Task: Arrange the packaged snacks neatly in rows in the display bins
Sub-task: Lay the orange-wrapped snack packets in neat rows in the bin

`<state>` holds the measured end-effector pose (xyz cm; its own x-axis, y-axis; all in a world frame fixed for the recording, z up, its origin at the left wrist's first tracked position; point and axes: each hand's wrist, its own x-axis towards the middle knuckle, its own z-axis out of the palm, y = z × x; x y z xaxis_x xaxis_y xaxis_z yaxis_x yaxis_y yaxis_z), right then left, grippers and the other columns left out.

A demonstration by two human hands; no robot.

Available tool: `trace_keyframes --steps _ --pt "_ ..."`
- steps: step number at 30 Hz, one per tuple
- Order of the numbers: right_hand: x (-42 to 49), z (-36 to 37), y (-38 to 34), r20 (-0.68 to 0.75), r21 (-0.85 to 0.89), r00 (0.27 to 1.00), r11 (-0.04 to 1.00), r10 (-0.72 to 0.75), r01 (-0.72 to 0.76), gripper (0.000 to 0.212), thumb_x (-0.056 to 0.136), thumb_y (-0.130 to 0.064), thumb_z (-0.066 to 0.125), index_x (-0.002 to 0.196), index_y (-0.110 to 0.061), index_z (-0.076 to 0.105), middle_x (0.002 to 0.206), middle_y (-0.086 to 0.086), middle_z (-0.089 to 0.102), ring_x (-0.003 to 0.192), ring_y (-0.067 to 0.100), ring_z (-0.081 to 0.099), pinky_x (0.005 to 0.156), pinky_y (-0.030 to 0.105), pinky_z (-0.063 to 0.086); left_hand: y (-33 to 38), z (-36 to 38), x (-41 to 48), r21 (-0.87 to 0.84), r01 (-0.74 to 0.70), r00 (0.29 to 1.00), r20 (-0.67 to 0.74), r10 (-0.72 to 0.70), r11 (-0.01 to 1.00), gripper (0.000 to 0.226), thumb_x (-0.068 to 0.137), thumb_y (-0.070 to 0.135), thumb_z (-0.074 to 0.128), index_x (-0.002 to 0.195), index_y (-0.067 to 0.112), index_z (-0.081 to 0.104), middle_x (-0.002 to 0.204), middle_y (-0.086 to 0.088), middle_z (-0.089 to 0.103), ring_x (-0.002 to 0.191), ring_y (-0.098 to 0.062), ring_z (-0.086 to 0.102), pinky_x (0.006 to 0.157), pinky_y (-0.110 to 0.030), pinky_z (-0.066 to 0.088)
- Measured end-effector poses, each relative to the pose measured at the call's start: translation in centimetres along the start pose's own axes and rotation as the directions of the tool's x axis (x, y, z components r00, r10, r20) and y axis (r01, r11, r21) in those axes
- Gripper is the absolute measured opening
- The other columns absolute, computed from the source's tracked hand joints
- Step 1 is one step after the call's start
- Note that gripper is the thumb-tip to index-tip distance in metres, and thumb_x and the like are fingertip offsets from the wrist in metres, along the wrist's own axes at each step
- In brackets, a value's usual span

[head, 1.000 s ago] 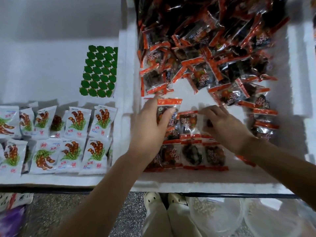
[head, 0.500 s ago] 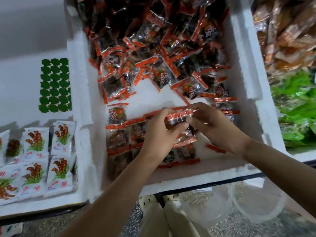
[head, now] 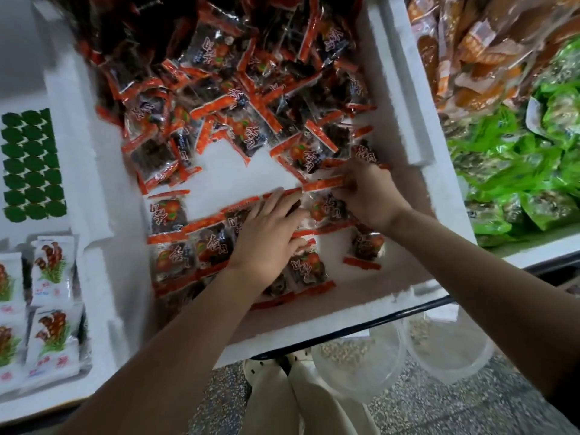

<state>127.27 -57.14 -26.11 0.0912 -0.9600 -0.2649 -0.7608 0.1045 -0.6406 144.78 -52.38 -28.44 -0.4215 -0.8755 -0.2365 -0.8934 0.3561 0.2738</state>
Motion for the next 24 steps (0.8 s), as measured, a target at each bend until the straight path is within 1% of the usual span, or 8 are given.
trace_keyframes --steps 2,5,7,11,16,20,22,24 --pt "0.0 0.6 0.1 0.036 0.051 0.999 0.998 -0.022 0.02 0.049 0.085 0.001 0.059 0.131 -0.01 0.045 0.115 0.009 0.064 0.107 0.024 0.06 0.096 0.036 0.047 -0.6 0.3 -0.4 -0.023 0.014 0.999 -0.041 -0.015 1.0 0.049 0.096 0.035 0.047 0.143 0.025 0.035 0.158 0.006 0.011 0.147 -0.018 -0.001 0.117 -0.032 -0.002" --pt "-0.8 0.9 0.3 0.086 -0.003 0.992 0.996 -0.093 0.094 0.068 0.08 0.001 0.066 0.138 -0.015 0.035 0.134 0.009 0.045 0.118 0.027 0.05 0.103 0.033 0.04 -1.2 1.1 -0.8 0.01 0.014 0.999 -0.04 -0.014 1.0 0.063 0.096 0.045 0.028 0.151 0.021 0.01 0.158 0.005 0.0 0.145 -0.015 -0.01 0.114 -0.028 -0.013" --pt "-1.9 1.1 0.6 0.115 -0.137 0.977 0.972 -0.177 0.192 0.067 0.08 0.001 0.066 0.137 -0.018 0.038 0.137 0.007 0.035 0.117 0.03 0.05 0.093 0.038 0.048 -1.4 1.9 -1.0 0.096 -0.018 0.999 -0.037 0.021 0.995 0.064 0.096 0.05 0.017 0.149 0.017 0.003 0.157 0.0 -0.001 0.145 -0.019 -0.005 0.118 -0.033 -0.01" --pt "-2.6 1.5 1.1 0.146 -0.394 0.943 0.857 -0.299 0.333 0.057 0.083 0.001 0.061 0.133 -0.021 0.046 0.136 0.008 0.035 0.118 0.029 0.049 0.067 0.034 0.048 -1.8 3.1 -1.1 0.22 -0.036 0.998 -0.049 0.048 0.975 0.071 0.095 0.052 0.019 0.147 0.004 0.021 0.154 -0.014 0.022 0.143 -0.028 0.02 0.115 -0.044 0.012" --pt "-3.5 0.2 1.3 0.077 -0.45 0.911 0.802 -0.404 0.393 0.045 0.075 -0.005 0.072 0.117 -0.011 0.058 0.109 0.013 0.057 0.1 0.034 0.057 0.068 0.041 0.053 -0.6 2.5 -1.5 0.073 -0.05 0.98 -0.19 0.063 0.996 0.053 0.096 0.034 0.041 0.141 0.006 0.04 0.15 -0.015 0.034 0.14 -0.031 0.028 0.113 -0.047 0.017" --pt "-5.1 -1.8 3.3 0.087 -0.566 0.949 0.769 -0.302 0.297 0.037 0.07 -0.016 0.078 0.103 -0.007 0.063 0.096 0.014 0.062 0.085 0.038 0.062 0.061 0.04 0.053 0.5 2.8 -2.2 0.042 -0.298 0.917 -0.264 0.299 0.954 0.035 0.079 0.018 0.069 0.113 0.013 0.065 0.124 -0.009 0.058 0.124 -0.026 0.043 0.105 -0.039 0.031" --pt "-5.4 -2.0 4.0 0.164 -0.595 0.95 0.741 -0.267 0.311 0.044 0.062 -0.014 0.083 0.101 -0.006 0.064 0.093 0.014 0.065 0.081 0.036 0.065 0.062 0.038 0.054 0.8 3.4 -2.2 0.08 -0.399 0.888 -0.216 0.407 0.914 0.028 0.075 0.012 0.071 0.102 0.017 0.069 0.115 -0.006 0.063 0.115 -0.023 0.043 0.096 -0.036 0.031" --pt "-5.2 -2.0 3.9 0.228 -0.573 0.948 0.756 -0.222 0.315 0.043 0.069 -0.011 0.078 0.108 -0.007 0.061 0.103 0.013 0.065 0.094 0.035 0.063 0.077 0.038 0.052 0.8 3.8 -2.1 0.14 -0.438 0.87 -0.182 0.458 0.888 0.026 0.077 0.007 0.062 0.097 0.02 0.071 0.11 -0.003 0.064 0.11 -0.021 0.042 0.089 -0.033 0.033"
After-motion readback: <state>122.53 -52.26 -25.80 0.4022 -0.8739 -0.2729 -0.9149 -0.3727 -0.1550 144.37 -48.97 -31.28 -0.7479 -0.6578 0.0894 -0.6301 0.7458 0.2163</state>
